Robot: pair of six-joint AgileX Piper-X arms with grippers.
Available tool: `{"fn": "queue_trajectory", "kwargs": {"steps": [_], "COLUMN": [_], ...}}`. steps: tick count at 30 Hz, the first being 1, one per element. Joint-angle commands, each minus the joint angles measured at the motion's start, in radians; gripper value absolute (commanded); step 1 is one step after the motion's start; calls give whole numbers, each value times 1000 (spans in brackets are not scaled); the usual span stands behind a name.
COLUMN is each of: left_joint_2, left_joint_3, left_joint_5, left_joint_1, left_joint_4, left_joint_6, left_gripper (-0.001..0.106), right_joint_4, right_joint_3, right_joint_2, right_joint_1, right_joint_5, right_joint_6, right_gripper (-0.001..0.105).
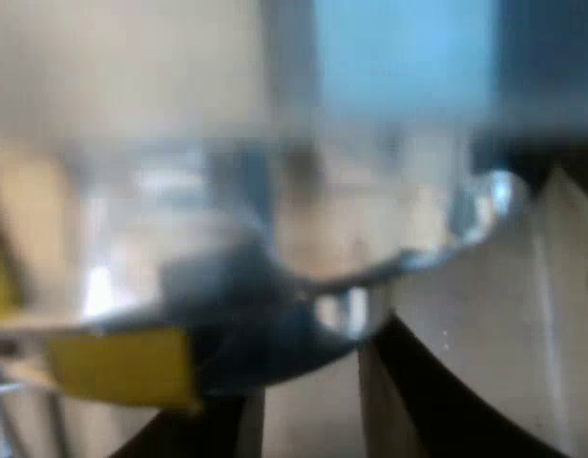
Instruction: Put the handle in the coffee machine
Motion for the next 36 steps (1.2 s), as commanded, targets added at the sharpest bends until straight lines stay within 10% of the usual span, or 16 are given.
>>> {"fn": "queue_trajectory", "kwargs": {"steps": [1,27,36], "left_joint_2": [-28,-28,-28], "left_joint_3": [-31,-31,-31], "left_joint_5": [217,157,157], "left_joint_1": [-6,-6,-6], "left_joint_4": [-17,22,58], "left_joint_6": [37,98,105], "left_gripper": [0,2,52], "right_joint_4": [-33,-104,-178], "right_joint_3": [-8,-94,-99], "right_joint_2": [-3,-3,-3], "right_joint_1": [-2,-8,-8], "right_joint_5": [-13,-93,-38], "right_joint_6": [-12,-56,-109], "right_gripper": [28,28,28]}}
